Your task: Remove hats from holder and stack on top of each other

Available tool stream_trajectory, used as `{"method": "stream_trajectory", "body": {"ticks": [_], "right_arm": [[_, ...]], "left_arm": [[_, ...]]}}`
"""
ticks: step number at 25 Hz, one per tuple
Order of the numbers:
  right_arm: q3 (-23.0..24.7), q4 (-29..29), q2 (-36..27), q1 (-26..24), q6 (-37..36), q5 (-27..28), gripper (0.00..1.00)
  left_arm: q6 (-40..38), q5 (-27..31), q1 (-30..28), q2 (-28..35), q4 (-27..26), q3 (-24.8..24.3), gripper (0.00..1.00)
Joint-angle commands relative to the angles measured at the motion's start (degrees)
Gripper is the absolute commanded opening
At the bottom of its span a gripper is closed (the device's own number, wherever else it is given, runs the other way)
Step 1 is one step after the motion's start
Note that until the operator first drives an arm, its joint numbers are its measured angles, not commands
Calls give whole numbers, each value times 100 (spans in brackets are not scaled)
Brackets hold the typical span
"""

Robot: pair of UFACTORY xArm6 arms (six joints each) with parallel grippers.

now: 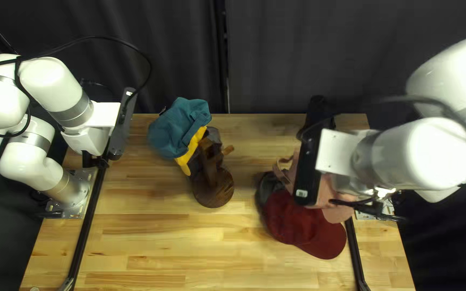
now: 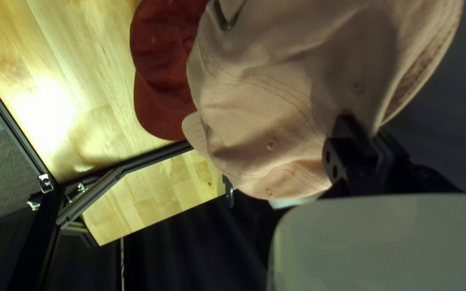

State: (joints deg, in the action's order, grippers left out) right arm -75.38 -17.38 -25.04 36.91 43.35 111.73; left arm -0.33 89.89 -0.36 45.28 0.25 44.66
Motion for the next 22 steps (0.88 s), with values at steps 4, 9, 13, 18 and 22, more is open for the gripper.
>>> {"method": "stream_trajectory", "body": {"ticks": [4, 9, 13, 18, 22], "right_arm": [[1445, 460, -670, -361, 44, -980, 0], [2002, 662, -657, -637, -119, -1628, 0], [2324, 776, -594, -775, -216, -2074, 0], [2769, 913, -619, -838, -234, -2580, 0], [3100, 1018, -669, -873, -233, -2961, 95]], "left_arm": [[0, 0, 0, 0, 0, 0, 100], [0, 0, 0, 0, 0, 0, 100], [0, 0, 0, 0, 0, 0, 100], [0, 0, 0, 0, 0, 0, 100], [0, 0, 0, 0, 0, 0, 100]]}}
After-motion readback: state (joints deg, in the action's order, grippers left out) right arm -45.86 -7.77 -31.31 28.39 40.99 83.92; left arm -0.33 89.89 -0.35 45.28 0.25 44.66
